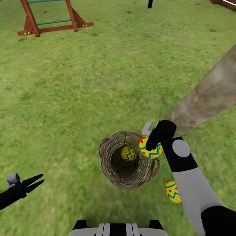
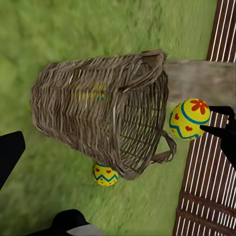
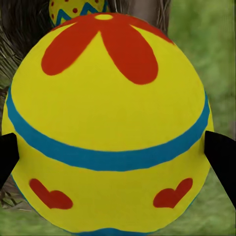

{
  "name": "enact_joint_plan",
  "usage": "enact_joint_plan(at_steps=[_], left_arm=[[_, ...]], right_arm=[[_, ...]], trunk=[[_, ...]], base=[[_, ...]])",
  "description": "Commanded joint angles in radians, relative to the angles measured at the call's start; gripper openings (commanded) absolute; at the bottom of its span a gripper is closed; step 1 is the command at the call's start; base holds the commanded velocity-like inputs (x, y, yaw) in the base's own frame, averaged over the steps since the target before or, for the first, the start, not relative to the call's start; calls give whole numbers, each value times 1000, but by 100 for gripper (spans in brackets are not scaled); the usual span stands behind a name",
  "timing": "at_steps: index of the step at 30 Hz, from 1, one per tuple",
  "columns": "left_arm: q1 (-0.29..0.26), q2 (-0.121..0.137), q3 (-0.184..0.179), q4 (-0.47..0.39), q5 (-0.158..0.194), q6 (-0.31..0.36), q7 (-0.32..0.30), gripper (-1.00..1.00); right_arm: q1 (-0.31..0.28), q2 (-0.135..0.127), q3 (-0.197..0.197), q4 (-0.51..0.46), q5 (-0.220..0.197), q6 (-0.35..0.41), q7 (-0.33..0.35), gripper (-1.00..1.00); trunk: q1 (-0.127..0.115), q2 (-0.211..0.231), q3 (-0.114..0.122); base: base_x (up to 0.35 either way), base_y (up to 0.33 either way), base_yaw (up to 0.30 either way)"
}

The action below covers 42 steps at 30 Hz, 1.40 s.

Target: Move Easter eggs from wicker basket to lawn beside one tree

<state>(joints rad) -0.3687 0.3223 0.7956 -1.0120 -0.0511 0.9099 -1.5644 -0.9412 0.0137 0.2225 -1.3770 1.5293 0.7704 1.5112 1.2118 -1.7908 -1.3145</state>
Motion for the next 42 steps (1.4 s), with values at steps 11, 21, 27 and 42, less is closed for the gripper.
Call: enact_joint_plan(at_steps=[11,21,27,42], left_arm=[[0,0,-3,-1,-6,11,-6,100],[0,-3,2,-6,-4,11,-6,100],[0,-1,5,-8,-4,11,-6,100],[0,0,4,1,-5,11,-6,100]], right_arm=[[-1,-43,-6,1,6,5,8,-100],[-2,-81,-27,1,7,3,7,-100],[-4,-85,-26,6,12,1,7,-100],[-7,-233,-25,7,7,0,6,-100]], trunk=[[-42,77,34],[-54,98,43],[-54,98,43],[-111,203,90]], base=[[0,0,0],[0,0,0],[0,0,0],[0,0,0]])
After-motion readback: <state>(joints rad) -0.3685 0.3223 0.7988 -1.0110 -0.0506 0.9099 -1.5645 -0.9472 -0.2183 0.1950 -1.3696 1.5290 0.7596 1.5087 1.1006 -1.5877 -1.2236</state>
